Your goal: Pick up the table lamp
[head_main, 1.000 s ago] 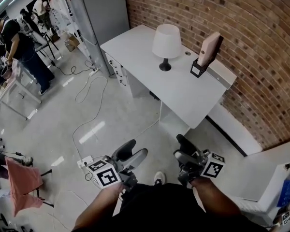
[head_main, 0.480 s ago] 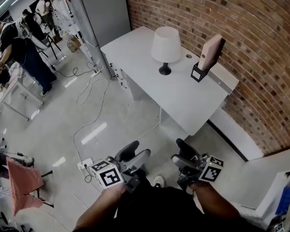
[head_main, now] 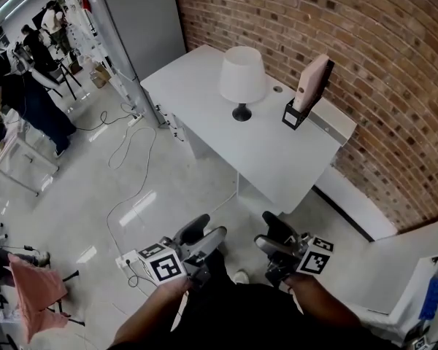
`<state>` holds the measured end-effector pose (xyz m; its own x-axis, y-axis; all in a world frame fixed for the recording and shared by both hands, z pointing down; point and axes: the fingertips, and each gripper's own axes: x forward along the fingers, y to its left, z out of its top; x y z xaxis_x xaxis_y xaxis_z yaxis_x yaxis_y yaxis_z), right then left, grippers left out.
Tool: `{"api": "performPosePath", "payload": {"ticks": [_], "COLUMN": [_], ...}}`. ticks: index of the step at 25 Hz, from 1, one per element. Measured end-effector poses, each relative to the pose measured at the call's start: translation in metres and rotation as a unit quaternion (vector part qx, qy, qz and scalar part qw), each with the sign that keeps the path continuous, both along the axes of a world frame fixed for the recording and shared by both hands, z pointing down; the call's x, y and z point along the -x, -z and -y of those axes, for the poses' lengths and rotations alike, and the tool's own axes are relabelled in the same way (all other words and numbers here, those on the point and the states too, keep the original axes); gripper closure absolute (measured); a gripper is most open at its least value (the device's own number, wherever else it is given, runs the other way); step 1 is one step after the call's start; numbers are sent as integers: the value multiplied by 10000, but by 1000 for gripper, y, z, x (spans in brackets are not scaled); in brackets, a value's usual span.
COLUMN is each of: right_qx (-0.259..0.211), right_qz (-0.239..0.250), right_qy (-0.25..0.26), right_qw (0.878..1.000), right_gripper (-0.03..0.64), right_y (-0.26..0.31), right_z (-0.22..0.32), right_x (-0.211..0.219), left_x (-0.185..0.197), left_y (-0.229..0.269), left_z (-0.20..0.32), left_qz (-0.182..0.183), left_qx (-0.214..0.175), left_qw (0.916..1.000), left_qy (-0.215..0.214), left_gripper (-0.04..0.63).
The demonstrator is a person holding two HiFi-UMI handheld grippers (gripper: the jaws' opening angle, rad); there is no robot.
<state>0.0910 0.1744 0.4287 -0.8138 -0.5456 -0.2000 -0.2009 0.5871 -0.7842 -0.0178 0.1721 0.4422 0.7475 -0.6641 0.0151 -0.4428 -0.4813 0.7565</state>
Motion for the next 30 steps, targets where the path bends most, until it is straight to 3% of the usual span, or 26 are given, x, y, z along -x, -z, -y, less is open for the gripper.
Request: {"api": "performPosePath", "payload": {"ticks": [7, 18, 30], "right_qx": [-277, -456, -222], "right_qz": [-379, -145, -164], "right_qy": [-47, -421, -1061], "right_qw": [9989, 9980, 9940], "right_gripper": [78, 77, 83], "right_y": [6, 37, 27], "right_z": [57, 163, 239], "right_x": [17, 60, 92], "left_x": [8, 62, 101], "left_y": [4, 38, 14], "left_z": [61, 178, 262], "left_qz": [-49, -181, -390], "left_qx": [-101, -493, -225], "left_qw": [9998, 9975, 9943], "left_qy": [-188, -482, -963], "left_gripper": [218, 218, 218]}}
